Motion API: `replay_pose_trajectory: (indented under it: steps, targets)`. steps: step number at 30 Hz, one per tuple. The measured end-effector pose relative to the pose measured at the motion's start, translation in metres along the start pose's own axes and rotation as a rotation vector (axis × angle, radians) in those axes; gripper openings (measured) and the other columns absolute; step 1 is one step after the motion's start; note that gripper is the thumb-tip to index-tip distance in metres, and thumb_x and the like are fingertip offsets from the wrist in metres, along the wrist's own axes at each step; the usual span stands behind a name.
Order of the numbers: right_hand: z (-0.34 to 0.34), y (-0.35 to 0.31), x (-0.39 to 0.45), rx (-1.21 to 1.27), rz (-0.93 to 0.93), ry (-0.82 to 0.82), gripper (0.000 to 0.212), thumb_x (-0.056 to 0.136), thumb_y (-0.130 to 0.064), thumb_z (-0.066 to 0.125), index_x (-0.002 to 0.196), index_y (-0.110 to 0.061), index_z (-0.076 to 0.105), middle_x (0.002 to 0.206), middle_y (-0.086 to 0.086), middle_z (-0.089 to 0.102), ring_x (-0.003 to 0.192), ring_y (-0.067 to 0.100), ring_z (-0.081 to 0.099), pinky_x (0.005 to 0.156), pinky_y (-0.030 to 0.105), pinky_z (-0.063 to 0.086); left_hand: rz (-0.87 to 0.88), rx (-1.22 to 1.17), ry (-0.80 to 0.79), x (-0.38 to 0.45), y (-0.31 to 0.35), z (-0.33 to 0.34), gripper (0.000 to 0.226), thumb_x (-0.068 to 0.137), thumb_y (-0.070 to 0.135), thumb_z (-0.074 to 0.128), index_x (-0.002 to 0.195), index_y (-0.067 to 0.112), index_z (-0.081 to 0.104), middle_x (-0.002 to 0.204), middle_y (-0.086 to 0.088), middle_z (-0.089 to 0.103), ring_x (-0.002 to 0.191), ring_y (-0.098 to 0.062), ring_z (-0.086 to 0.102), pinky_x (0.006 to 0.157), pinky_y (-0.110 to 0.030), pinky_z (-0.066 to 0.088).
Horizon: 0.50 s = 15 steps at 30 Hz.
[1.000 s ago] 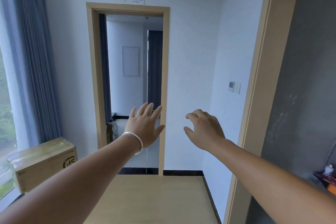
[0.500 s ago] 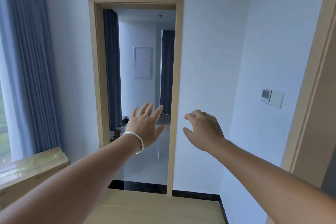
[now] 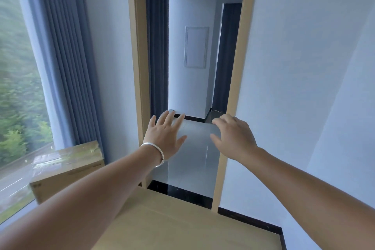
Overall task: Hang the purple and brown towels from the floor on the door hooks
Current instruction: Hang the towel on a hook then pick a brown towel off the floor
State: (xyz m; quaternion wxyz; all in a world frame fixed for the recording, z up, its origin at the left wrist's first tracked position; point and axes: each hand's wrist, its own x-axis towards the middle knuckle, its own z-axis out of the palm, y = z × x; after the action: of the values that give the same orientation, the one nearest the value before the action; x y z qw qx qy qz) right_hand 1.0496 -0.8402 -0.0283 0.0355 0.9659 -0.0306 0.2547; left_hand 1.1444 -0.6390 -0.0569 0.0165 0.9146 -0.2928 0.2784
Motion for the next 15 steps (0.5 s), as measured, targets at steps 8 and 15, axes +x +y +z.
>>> replay_pose_trajectory:
  steps: [8, 15]
  targets:
    - [0.116, -0.050, 0.113, 0.086, -0.115, -0.058, 0.043, 0.091, -0.043, 0.048, 0.128, -0.021, 0.050, 0.124, 0.000, 0.051, 0.111, 0.022, 0.049, 0.095, 0.036, 0.038, -0.132, 0.012, -0.085, 0.041, -0.097, 0.101, 0.067, 0.093, 0.061, 0.026, 0.150, 0.031, 0.005, 0.157, -0.003, 0.016, 0.146, -0.025, 0.007, 0.116, -0.049, 0.010]
    - [0.217, -0.132, 0.222, 0.146, -0.295, -0.140, 0.046, 0.091, -0.044, 0.048, 0.132, -0.024, 0.047, 0.126, -0.003, 0.050, 0.114, 0.019, 0.047, 0.094, 0.035, 0.033, -0.277, 0.059, -0.155, 0.075, -0.218, 0.167, 0.067, 0.094, 0.060, 0.024, 0.150, 0.030, 0.001, 0.159, -0.004, 0.011, 0.147, -0.026, 0.003, 0.117, -0.051, 0.007]
